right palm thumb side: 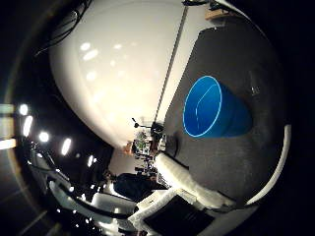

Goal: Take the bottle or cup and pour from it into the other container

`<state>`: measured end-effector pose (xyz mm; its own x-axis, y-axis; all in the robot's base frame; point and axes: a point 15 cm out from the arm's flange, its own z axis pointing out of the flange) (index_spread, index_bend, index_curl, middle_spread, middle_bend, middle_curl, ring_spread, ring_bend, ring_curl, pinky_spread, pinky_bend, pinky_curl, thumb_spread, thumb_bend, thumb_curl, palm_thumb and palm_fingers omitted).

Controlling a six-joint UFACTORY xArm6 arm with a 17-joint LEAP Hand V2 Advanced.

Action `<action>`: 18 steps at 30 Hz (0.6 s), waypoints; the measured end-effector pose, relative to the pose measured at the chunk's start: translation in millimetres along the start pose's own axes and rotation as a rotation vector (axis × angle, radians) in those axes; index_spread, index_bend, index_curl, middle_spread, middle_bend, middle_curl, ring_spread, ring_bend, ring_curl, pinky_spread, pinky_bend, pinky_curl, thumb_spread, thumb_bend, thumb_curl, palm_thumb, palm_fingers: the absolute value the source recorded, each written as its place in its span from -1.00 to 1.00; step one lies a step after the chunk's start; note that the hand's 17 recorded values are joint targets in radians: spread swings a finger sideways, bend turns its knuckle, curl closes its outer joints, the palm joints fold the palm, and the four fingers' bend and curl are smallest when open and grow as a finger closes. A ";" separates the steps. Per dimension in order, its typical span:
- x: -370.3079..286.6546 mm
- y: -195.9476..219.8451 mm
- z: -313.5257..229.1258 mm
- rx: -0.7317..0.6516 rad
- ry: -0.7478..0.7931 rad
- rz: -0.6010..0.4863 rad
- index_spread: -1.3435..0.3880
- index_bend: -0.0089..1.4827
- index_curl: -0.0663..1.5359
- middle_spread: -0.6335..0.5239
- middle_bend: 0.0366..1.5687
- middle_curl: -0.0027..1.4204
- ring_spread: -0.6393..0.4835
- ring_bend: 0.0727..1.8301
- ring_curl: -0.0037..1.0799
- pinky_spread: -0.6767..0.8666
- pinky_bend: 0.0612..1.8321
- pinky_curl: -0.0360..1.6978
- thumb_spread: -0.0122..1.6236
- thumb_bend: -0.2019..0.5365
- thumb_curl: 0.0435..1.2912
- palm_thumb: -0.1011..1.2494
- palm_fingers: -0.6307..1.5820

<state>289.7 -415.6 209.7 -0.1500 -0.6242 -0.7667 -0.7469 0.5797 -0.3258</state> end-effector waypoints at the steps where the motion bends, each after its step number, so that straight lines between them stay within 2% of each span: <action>1: 1.2 0.7 0.8 0.001 -0.003 -0.001 0.31 -0.80 -0.61 0.27 -0.72 -0.53 0.48 -0.66 -0.51 0.42 -0.52 -0.61 0.28 -0.52 -0.59 -0.09 -0.36; 18: 9.8 4.1 16.5 -0.004 -0.035 -0.004 0.32 -0.80 -0.62 0.26 -0.70 -0.53 0.48 -0.64 -0.52 0.43 -0.50 -0.61 0.26 -0.52 -0.59 -0.08 -0.36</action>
<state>295.9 -410.7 191.7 -0.1237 -0.6078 -0.7844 -0.7503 0.5746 -0.3269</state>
